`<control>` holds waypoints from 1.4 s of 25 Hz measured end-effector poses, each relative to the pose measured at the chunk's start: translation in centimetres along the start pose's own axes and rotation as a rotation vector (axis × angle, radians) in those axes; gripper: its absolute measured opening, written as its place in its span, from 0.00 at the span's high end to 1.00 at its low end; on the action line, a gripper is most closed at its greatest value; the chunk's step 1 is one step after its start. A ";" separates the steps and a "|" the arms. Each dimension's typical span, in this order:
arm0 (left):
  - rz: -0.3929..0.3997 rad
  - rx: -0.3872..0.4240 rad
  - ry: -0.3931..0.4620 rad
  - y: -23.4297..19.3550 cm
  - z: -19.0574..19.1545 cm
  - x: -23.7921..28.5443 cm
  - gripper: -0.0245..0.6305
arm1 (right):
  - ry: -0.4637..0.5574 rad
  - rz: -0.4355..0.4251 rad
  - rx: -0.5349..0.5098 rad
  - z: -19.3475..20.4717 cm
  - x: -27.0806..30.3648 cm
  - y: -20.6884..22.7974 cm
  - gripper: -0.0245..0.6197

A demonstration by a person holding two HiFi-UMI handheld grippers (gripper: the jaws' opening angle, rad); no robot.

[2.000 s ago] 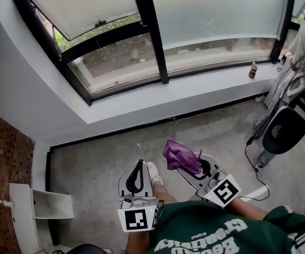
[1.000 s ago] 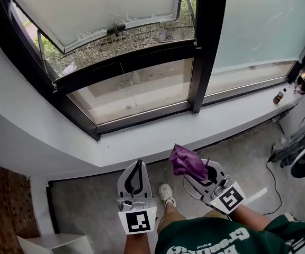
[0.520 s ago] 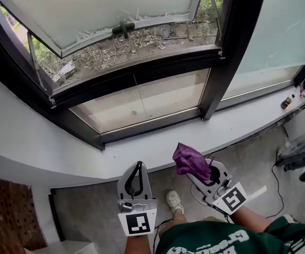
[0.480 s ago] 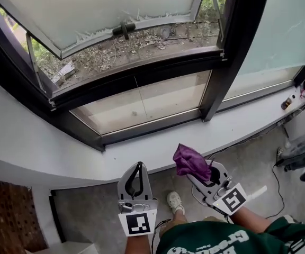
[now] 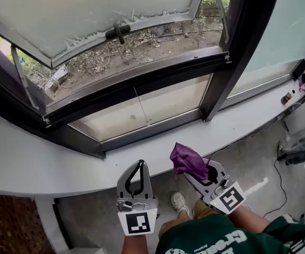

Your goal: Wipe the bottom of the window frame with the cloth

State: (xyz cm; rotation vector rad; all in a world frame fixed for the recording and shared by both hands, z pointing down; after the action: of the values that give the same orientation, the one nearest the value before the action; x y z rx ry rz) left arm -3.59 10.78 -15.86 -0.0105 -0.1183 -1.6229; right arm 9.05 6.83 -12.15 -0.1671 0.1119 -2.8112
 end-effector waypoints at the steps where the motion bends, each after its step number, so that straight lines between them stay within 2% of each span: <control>1: -0.003 -0.009 0.001 -0.1 -0.1 0.0 0.95 | 0.002 0.000 -0.001 -0.2 0.1 0.1 0.73; 4: -0.011 -0.049 0.029 -0.5 -0.7 0.3 0.95 | 0.009 -0.002 -0.013 -1.0 0.5 0.4 0.73; 7: -0.007 -0.034 0.024 -0.4 -1.0 0.7 0.95 | 0.018 -0.010 -0.030 -2.1 1.0 0.9 0.73; 11: -0.023 -0.051 0.026 -0.4 -1.6 0.8 0.95 | 0.036 -0.041 -0.024 -2.8 1.2 0.9 0.73; 18: -0.071 -0.047 0.027 -0.3 -2.5 0.9 0.95 | 0.067 -0.088 -0.033 -3.5 1.5 1.5 0.73; 21: -0.096 -0.073 0.017 -0.3 -2.1 1.1 0.95 | 0.088 -0.104 -0.030 -3.5 1.7 1.9 0.73; 26: -0.133 -0.082 0.002 -0.7 -1.4 2.1 0.95 | 0.059 -0.150 -0.007 -2.0 2.5 2.2 0.73; 30: -0.163 -0.077 -0.022 -1.3 -0.1 2.9 0.95 | 0.085 -0.199 0.053 -0.9 3.8 2.5 0.73; 35: -0.230 -0.066 -0.064 -3.9 2.2 2.5 0.95 | 0.070 -0.283 0.082 2.1 7.1 1.1 0.73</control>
State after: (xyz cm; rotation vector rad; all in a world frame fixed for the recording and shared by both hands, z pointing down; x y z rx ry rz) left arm -7.80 8.68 -13.76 -0.1030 -0.1185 -1.8560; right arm 3.01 3.34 -9.48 -0.0689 -0.0129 -3.0977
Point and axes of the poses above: the fingertips, and each gripper's own axes: x forward along the fingers, y to its right, z out of its underside, the point moved 1 cm from there along -x, backward along the fingers, and after that the axes turned 8 degrees about -x, right-handed, at the moved point
